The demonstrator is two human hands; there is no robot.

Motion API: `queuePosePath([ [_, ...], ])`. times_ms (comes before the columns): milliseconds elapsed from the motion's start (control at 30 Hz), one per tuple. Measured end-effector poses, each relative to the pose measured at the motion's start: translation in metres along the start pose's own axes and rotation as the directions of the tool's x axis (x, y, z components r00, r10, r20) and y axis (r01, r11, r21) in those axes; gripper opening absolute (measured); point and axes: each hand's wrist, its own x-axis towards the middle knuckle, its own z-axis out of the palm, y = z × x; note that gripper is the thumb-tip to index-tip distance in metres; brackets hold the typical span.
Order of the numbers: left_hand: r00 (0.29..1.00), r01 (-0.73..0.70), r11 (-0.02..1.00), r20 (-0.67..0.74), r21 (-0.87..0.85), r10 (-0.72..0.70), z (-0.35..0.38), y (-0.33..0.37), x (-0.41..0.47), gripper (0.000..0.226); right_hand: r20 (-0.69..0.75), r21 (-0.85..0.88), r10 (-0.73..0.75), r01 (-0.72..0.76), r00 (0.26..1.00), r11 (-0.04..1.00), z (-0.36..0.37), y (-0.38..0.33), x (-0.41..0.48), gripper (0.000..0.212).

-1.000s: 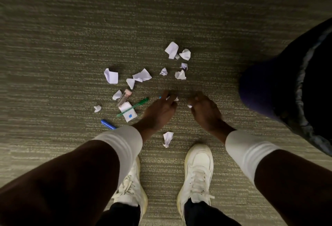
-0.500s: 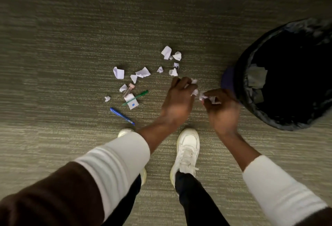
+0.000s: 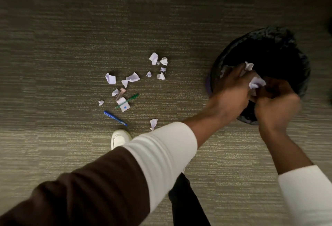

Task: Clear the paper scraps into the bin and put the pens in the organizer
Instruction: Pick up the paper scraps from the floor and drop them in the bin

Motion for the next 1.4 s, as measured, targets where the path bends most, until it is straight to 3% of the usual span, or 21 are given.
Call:
queuePosePath([
  [133,0.993,0.054,0.996,0.107,-0.071,-0.046,-0.001,0.0,0.008,0.072,-0.04,-0.088,0.022,-0.025,0.999,0.996,0.003,0.008,0.015,0.034],
  [267,0.999,0.05,0.998,0.011,-0.041,-0.05,-0.011,-0.022,-0.004,0.056,-0.03,-0.018,0.049,-0.05,0.998,0.999,0.013,0.019,0.016,0.032],
  [367,0.99,0.132,0.991,-0.059,0.024,-0.13,-0.029,-0.055,-0.015,0.032,-0.049,0.056,-0.119,0.122,0.992,0.991,0.029,0.01,0.007,0.021],
  [467,0.976,0.195,0.978,-0.113,0.078,-0.185,-0.047,-0.1,-0.029,0.021,-0.009,0.093,-0.366,0.365,0.931,0.926,0.048,-0.015,-0.008,0.018],
  [667,0.944,0.314,0.906,-0.194,0.286,-0.266,-0.082,-0.194,-0.054,0.02,0.258,0.119,-0.572,0.562,0.778,0.818,0.114,-0.073,-0.035,0.019],
  [767,0.938,0.343,0.854,-0.191,0.392,-0.289,-0.095,-0.242,-0.058,0.027,0.476,0.066,-0.546,0.591,0.689,0.804,0.162,-0.085,-0.042,0.03],
  [933,0.904,0.404,0.722,-0.125,0.562,-0.409,-0.091,-0.325,-0.051,0.056,0.742,-0.113,-0.438,0.74,0.507,0.663,0.252,-0.073,-0.034,0.07],
  [1033,0.851,0.475,0.661,-0.114,0.581,-0.512,-0.079,-0.371,-0.04,0.084,0.832,-0.209,-0.316,0.785,0.456,0.584,0.305,-0.059,-0.018,0.09],
  [1133,0.809,0.535,0.688,-0.063,0.49,-0.585,-0.061,-0.401,-0.024,0.107,0.861,-0.222,-0.273,0.8,0.429,0.557,0.347,-0.05,-0.006,0.107],
  [1233,0.804,0.575,0.704,-0.13,0.417,-0.58,-0.04,-0.411,-0.013,0.104,0.866,-0.191,-0.314,0.838,0.389,0.512,0.377,-0.048,-0.001,0.118],
  [1333,0.803,0.584,0.707,-0.16,0.398,-0.574,-0.021,-0.405,-0.005,0.086,0.892,-0.171,-0.319,0.892,0.321,0.419,0.395,-0.051,0.0,0.13],
  [1400,0.805,0.588,0.698,-0.206,0.41,-0.557,-0.014,-0.4,0.001,0.067,0.902,-0.164,-0.327,0.925,0.281,0.341,0.4,-0.05,-0.003,0.128],
])
